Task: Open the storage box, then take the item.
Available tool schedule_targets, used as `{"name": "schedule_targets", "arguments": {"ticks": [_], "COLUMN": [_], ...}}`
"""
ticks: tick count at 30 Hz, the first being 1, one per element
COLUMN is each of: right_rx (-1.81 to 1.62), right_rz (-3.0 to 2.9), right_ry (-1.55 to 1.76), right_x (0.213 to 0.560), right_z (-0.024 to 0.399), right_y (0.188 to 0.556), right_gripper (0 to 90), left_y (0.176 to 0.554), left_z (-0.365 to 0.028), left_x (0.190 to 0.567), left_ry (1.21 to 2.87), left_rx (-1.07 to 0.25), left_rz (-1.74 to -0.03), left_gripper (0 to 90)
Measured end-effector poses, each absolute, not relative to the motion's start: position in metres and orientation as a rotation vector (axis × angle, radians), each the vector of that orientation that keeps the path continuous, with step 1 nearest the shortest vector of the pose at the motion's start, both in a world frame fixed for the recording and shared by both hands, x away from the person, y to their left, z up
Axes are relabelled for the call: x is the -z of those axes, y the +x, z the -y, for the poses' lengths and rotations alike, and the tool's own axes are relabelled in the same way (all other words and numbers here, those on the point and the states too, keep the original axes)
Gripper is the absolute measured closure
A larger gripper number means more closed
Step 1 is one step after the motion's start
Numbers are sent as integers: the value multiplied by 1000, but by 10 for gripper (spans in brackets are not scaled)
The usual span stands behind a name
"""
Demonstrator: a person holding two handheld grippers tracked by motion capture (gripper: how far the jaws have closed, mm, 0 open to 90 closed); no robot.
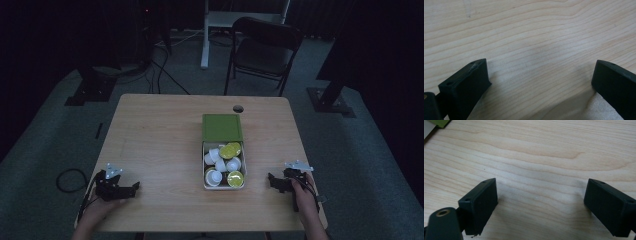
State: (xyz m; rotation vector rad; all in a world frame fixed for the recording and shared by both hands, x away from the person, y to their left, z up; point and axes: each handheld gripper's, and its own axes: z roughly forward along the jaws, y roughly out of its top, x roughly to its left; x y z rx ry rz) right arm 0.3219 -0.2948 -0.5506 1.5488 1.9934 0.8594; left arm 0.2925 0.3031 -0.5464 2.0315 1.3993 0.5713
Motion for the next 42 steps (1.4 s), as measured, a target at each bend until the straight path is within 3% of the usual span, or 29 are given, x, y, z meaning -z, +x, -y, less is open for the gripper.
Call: {"name": "schedule_targets", "arguments": {"ticks": [9,25,42], "right_rx": [-859,-860,-860], "right_rz": [-1993,-1993,-1993], "right_ry": [1551,1551,1551], "right_x": [551,551,551], "right_z": [294,294,294], "right_y": [324,324,324], "right_gripper": [109,109,108], "left_y": [290,298,300], "left_z": [-301,-305,-292], "left_x": [546,546,539], "left_ry": [2009,2062,2123], "left_rx": [-589,-549,-429], "left_rz": [-1442,-1340,-1260], "left_gripper": [13,13,15]}}
